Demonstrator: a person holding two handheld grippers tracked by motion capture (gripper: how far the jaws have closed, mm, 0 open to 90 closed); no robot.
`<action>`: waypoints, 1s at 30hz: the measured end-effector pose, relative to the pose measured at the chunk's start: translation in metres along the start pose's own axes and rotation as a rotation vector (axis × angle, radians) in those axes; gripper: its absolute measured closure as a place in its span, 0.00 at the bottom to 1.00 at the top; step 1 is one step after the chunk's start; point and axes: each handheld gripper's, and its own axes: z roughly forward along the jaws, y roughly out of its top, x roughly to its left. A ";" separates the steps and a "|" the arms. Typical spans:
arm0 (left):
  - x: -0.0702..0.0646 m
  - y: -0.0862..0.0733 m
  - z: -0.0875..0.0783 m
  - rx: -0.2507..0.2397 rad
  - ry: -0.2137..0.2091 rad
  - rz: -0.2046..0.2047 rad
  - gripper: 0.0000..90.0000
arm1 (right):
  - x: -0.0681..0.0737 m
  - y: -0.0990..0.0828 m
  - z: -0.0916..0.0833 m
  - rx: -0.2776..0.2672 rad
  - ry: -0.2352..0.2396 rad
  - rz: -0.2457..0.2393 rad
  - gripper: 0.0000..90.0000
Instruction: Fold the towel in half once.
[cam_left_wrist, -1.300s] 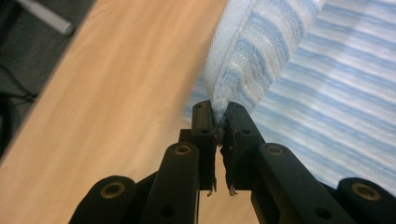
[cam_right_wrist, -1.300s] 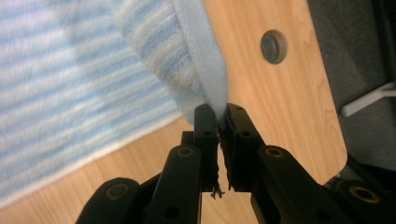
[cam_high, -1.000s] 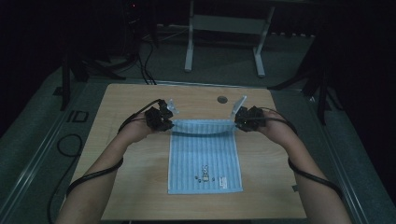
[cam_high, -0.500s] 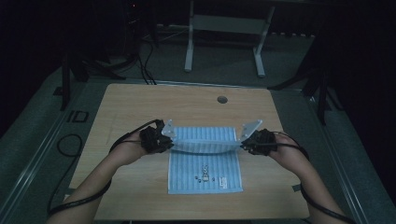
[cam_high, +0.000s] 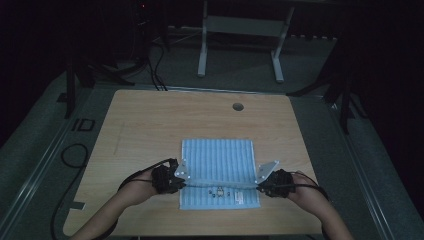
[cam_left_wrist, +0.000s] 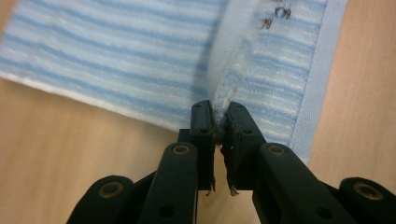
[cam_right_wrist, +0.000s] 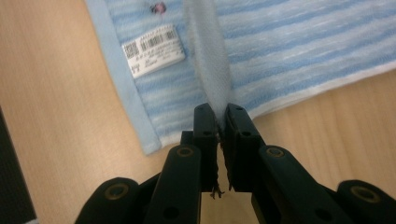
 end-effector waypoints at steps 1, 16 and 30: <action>-0.002 -0.002 0.000 0.005 0.005 0.008 0.91 | 0.003 -0.001 0.000 -0.002 0.012 0.011 0.93; -0.033 -0.005 -0.001 0.125 -0.128 0.106 0.55 | 0.026 -0.021 -0.011 -0.002 0.133 0.011 0.61; 0.005 0.005 0.000 0.104 -0.089 0.048 0.52 | -0.018 -0.009 0.001 0.012 0.117 0.027 0.55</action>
